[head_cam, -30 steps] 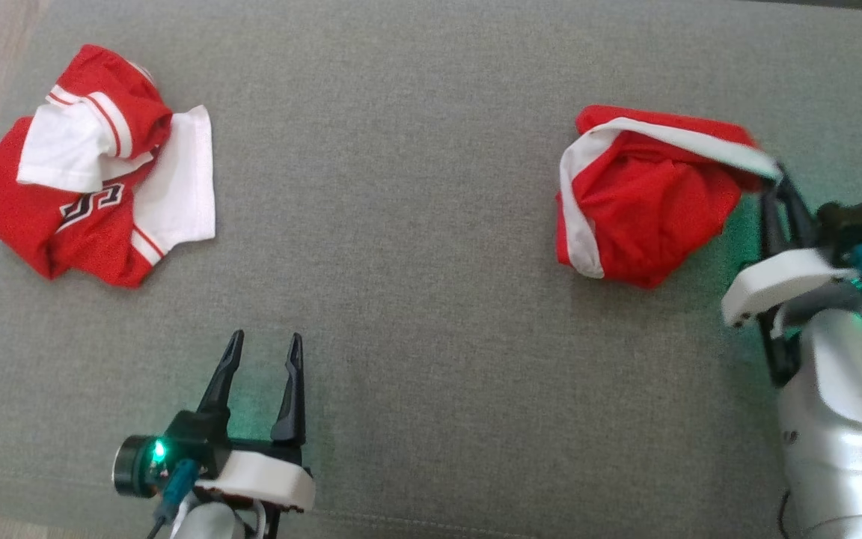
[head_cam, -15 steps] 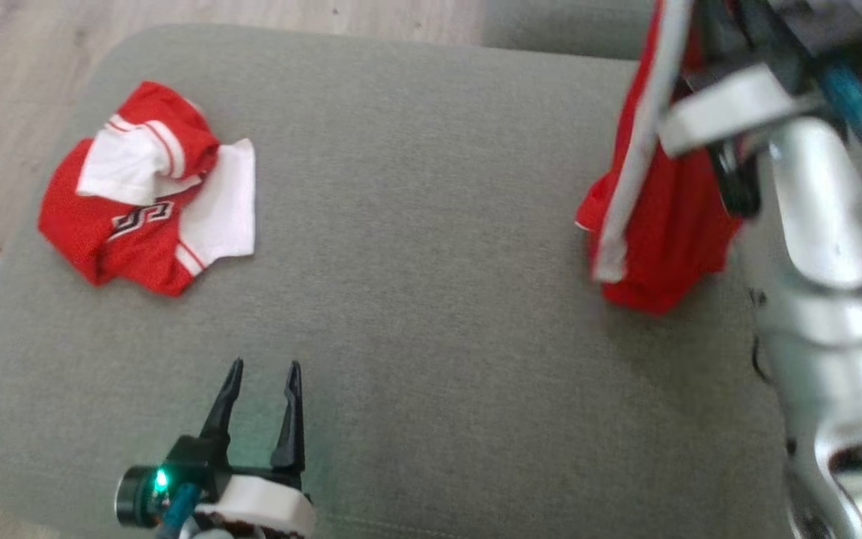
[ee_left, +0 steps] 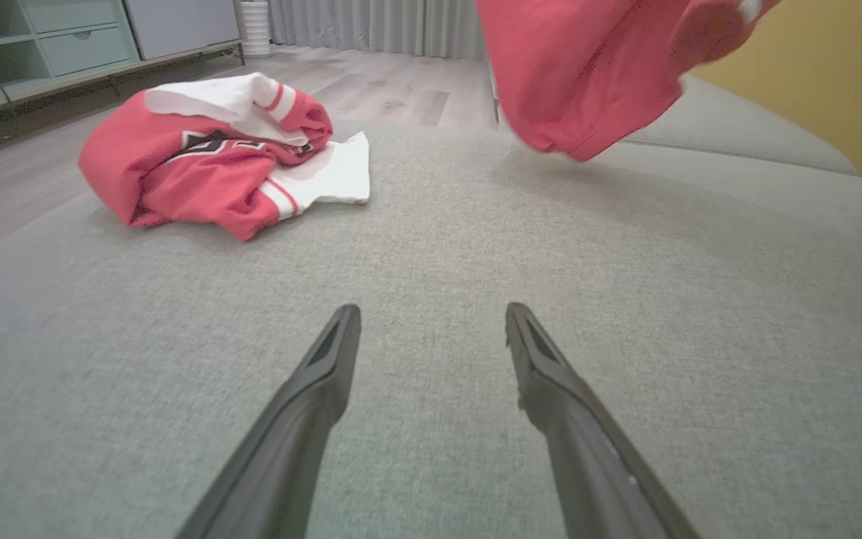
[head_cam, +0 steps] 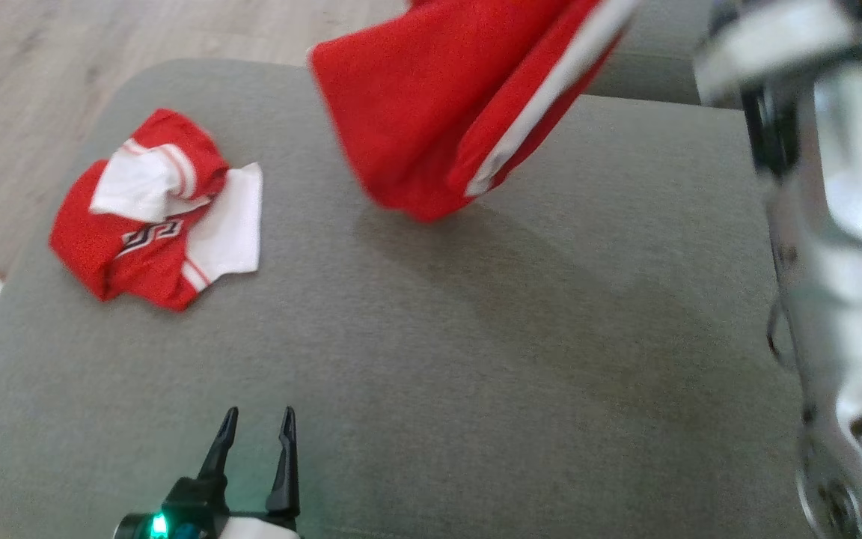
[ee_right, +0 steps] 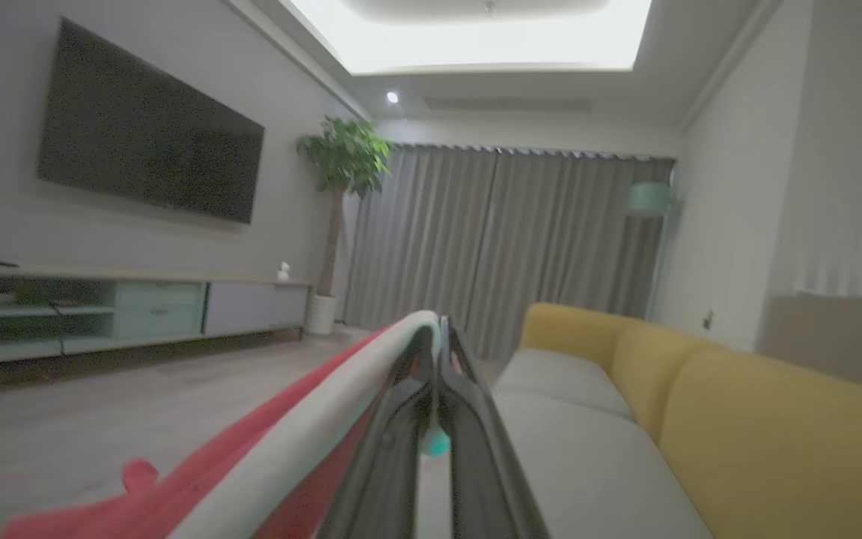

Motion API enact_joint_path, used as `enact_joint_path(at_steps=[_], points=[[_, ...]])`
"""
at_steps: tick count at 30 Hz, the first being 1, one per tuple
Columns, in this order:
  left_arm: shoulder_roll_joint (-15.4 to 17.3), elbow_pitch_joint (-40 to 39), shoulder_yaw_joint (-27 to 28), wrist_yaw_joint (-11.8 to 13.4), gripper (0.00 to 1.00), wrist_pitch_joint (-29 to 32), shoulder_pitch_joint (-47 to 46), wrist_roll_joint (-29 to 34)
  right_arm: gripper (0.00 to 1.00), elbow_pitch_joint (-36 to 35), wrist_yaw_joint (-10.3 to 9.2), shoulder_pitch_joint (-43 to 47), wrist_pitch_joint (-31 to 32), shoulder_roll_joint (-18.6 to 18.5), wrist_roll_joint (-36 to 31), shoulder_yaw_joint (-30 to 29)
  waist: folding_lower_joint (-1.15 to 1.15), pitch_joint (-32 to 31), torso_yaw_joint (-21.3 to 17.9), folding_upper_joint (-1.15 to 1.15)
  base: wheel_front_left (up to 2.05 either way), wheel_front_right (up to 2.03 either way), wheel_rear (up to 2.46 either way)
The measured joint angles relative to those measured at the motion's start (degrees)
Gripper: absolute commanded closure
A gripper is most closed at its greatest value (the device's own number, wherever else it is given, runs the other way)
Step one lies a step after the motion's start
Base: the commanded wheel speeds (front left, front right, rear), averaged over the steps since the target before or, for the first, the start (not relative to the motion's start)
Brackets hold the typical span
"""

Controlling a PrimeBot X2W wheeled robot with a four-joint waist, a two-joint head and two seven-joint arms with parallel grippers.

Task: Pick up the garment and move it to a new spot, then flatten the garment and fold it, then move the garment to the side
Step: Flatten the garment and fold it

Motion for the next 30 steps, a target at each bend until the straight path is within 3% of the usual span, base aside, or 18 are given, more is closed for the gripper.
enact_joint_path(at_steps=[6,7,8,9,11,14,20,30], points=[[0.0,-0.34,0.44,-0.54,0.0,0.0,-0.41,0.91,1.0,6.95,0.0,14.84,0.09,-4.91,-4.59,-10.04,0.0,0.79,-3.68,0.0,0.0,0.0,0.0],[0.0,-0.34,0.51,-0.65,0.0,0.0,-0.65,1.04,0.73,8.05,0.0,17.86,0.1,-5.5,-5.53,-12.0,0.0,1.07,-4.38,0.0,0.0,0.0,0.0],[0.0,-0.3,0.54,-0.8,0.0,0.0,-1.14,1.07,0.04,9.28,0.0,20.75,0.1,-5.92,-6.59,-13.77,0.0,1.36,-5.05,0.0,0.0,0.0,0.0],[-0.02,-0.35,0.58,-1.01,0.0,0.0,-1.7,1.12,0.0,10.26,0.0,23.4,0.14,-5.97,-7.34,-15.46,0.0,1.68,-5.71,0.0,0.0,0.0,0.0],[0.0,-0.42,0.6,-1.07,0.0,0.0,-2.83,1.52,0.0,10.39,0.0,27.98,0.23,-5.63,-8.99,-17.58,0.01,2.33,-6.98,0.0,0.0,0.0,0.0],[-0.03,-0.85,0.58,-1.55,0.0,0.0,-3.82,1.94,0.0,4.5,0.0,33.13,0.23,-2.29,-9.46,-18.68,0.0,3.24,-9.54,0.0,0.0,0.0,0.0],[-0.02,-1.47,-0.51,-2.59,0.0,0.0,-5.44,0.81,0.0,-8.34,0.0,36.46,0.23,1.09,-3.79,-11.06,0.0,5.02,-13.27,0.0,0.0,0.0,0.0],[-0.19,2.44,-6.65,-6.59,0.0,0.0,-20.03,-5.3,0.0,-13.4,0.0,36.92,0.23,1.66,5.9,-0.62,0.02,12.21,-19.05,0.0,0.0,0.0,0.0]])
